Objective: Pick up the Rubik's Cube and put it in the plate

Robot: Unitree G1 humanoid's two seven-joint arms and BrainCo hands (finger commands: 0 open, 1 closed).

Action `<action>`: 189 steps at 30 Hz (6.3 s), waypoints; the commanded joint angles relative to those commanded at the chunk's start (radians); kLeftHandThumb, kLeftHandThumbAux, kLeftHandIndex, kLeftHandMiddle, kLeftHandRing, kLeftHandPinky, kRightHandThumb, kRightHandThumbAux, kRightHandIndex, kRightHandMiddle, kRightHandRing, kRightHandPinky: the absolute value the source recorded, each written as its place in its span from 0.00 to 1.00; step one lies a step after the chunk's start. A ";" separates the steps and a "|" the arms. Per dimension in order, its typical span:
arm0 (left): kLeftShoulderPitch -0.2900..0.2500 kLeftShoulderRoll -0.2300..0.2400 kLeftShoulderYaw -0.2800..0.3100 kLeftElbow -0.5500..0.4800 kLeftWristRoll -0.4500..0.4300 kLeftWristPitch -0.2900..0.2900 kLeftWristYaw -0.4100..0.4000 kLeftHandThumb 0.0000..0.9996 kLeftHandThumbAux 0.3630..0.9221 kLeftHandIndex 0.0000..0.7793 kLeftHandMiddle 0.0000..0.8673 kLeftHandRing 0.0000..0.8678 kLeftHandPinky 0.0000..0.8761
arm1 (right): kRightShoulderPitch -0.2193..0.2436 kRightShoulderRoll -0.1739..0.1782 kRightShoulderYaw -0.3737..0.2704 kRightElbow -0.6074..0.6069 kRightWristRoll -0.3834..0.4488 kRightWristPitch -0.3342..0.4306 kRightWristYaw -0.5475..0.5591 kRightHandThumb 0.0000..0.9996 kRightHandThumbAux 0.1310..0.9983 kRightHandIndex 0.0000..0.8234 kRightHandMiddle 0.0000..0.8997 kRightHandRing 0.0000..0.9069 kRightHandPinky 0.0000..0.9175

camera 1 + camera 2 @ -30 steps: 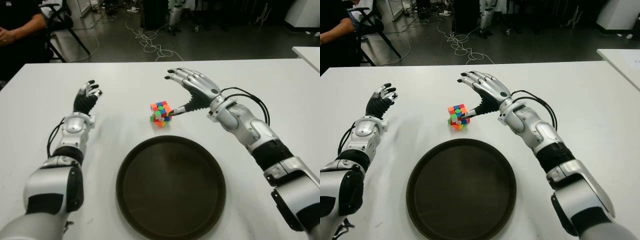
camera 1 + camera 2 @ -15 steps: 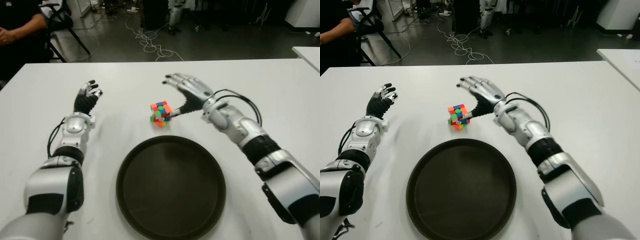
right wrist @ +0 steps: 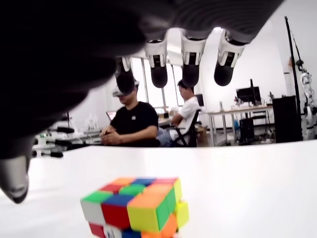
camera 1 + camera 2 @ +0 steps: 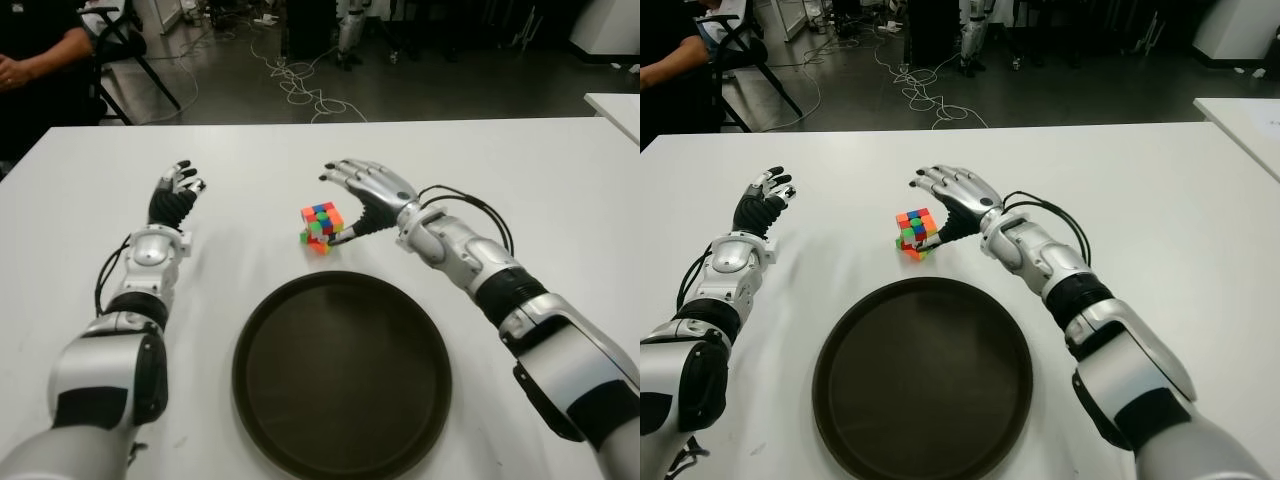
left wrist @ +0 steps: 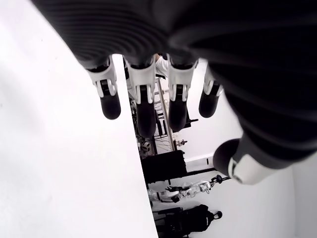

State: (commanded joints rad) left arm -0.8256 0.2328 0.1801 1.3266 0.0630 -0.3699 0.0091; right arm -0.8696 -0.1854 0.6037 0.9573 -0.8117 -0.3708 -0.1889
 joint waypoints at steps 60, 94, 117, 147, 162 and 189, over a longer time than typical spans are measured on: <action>0.001 0.000 -0.021 0.001 0.013 -0.004 0.018 0.14 0.37 0.11 0.19 0.16 0.11 | -0.077 0.120 0.096 0.195 -0.034 0.015 -0.059 0.00 0.41 0.00 0.00 0.00 0.03; 0.003 0.003 -0.018 0.003 0.012 -0.007 0.006 0.15 0.33 0.10 0.18 0.16 0.12 | -0.129 0.142 0.050 0.251 -0.010 0.052 -0.074 0.00 0.42 0.00 0.00 0.00 0.04; 0.003 0.001 -0.012 0.003 0.006 -0.004 0.010 0.15 0.32 0.10 0.18 0.15 0.10 | -0.162 0.164 0.067 0.267 -0.023 0.096 -0.034 0.00 0.39 0.00 0.00 0.00 0.05; 0.004 -0.003 -0.007 0.002 -0.001 0.001 0.011 0.14 0.35 0.09 0.16 0.13 0.09 | -0.205 0.243 0.136 0.296 -0.050 0.233 0.096 0.00 0.48 0.00 0.00 0.00 0.03; 0.005 0.002 -0.020 0.000 0.015 -0.009 0.011 0.13 0.38 0.10 0.18 0.16 0.11 | -0.198 0.267 0.145 0.316 -0.046 0.226 0.095 0.00 0.53 0.00 0.00 0.00 0.00; 0.005 0.002 -0.005 0.000 -0.001 -0.008 -0.002 0.13 0.36 0.09 0.17 0.15 0.12 | -0.159 0.275 0.132 0.324 -0.033 0.222 0.067 0.00 0.63 0.00 0.00 0.00 0.02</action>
State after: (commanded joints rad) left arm -0.8201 0.2344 0.1753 1.3269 0.0617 -0.3784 0.0066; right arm -1.0285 0.0891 0.7358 1.2814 -0.8445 -0.1491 -0.1222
